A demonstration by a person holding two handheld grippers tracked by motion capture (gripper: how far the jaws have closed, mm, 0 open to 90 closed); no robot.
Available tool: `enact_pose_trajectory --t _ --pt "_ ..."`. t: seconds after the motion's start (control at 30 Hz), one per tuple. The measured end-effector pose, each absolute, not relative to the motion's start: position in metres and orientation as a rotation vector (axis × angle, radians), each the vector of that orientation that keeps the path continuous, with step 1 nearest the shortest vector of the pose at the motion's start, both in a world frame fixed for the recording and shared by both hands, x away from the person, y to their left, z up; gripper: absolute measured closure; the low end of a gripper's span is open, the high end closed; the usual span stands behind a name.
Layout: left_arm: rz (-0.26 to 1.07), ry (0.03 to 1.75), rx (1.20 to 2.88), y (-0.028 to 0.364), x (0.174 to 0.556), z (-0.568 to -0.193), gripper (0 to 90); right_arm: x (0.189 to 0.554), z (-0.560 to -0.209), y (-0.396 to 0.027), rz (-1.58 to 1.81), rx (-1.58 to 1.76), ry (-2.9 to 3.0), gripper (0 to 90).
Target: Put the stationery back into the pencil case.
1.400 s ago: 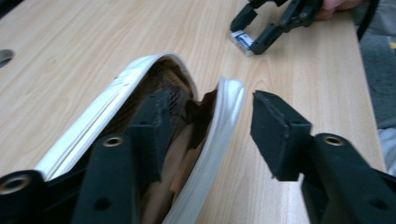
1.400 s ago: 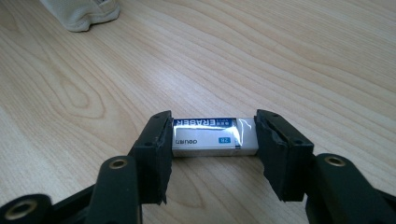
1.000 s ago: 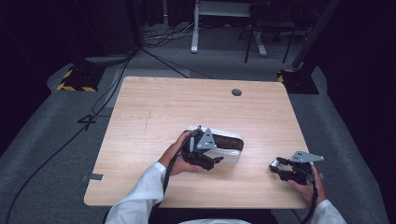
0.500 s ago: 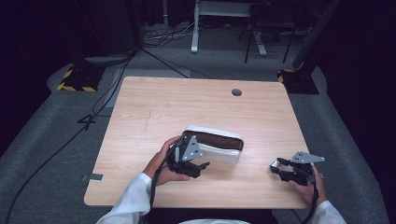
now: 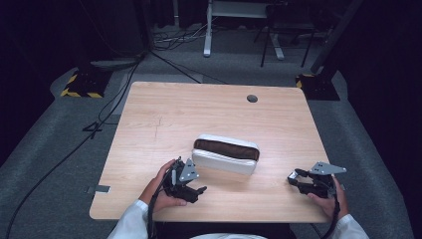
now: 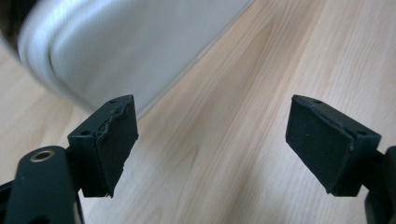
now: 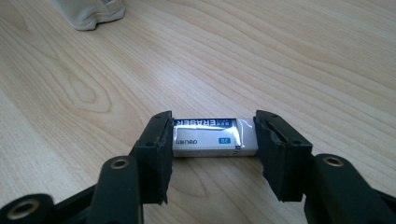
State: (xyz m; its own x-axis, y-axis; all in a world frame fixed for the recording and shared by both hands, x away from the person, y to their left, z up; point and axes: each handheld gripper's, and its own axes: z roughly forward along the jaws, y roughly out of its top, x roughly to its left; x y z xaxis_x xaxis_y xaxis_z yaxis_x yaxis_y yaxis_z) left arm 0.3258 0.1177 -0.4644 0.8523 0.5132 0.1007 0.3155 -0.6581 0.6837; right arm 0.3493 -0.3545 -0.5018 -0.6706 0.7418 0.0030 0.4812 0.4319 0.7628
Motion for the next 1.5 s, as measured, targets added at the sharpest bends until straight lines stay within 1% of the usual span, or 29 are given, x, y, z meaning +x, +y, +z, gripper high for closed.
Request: enact_pose_trajectory --t 0.03,0.2,0.5,0.53,0.83,0.93,1.0,1.03,1.17,1.23,1.5 --pt "0.374 0.616 2.372 0.122 0.327 -0.473 17.0 0.349 -0.502 -0.354 1.095 1.048 2.359 49.0" --pt "0.376 0.658 2.404 0.133 0.328 -0.489 16.5 0.349 -0.500 -0.355 1.108 1.041 2.361 49.0" --pt "0.304 0.763 2.308 0.148 0.331 -0.501 15.5 0.348 -0.486 -0.355 1.200 1.031 2.334 49.0" --pt "0.288 0.788 2.278 0.150 0.330 -0.503 15.5 0.349 -0.479 -0.353 1.232 1.013 2.326 49.0" --pt "0.286 0.785 2.270 0.151 0.330 -0.504 14.8 0.352 -0.449 -0.339 1.290 0.901 2.310 49.0" --pt "0.291 0.788 2.270 0.151 0.330 -0.504 14.4 0.353 -0.435 -0.331 1.298 0.844 2.304 49.0" --pt "0.291 0.788 2.270 0.151 0.330 -0.504 14.3 0.356 -0.417 -0.319 1.320 0.771 2.305 49.0" --pt "0.291 0.788 2.270 0.151 0.330 -0.504 14.3 0.356 -0.417 -0.319 1.320 0.771 2.305 49.0" --pt "0.289 0.779 2.273 0.151 0.331 -0.504 14.1 0.360 -0.397 -0.295 1.320 0.666 2.344 49.0" --pt "0.289 0.778 2.273 0.151 0.331 -0.504 14.0 0.361 -0.393 -0.289 1.319 0.639 2.355 48.9" --pt "0.287 0.774 2.275 0.151 0.332 -0.504 13.8 0.376 -0.376 -0.243 1.281 0.517 2.439 48.9"
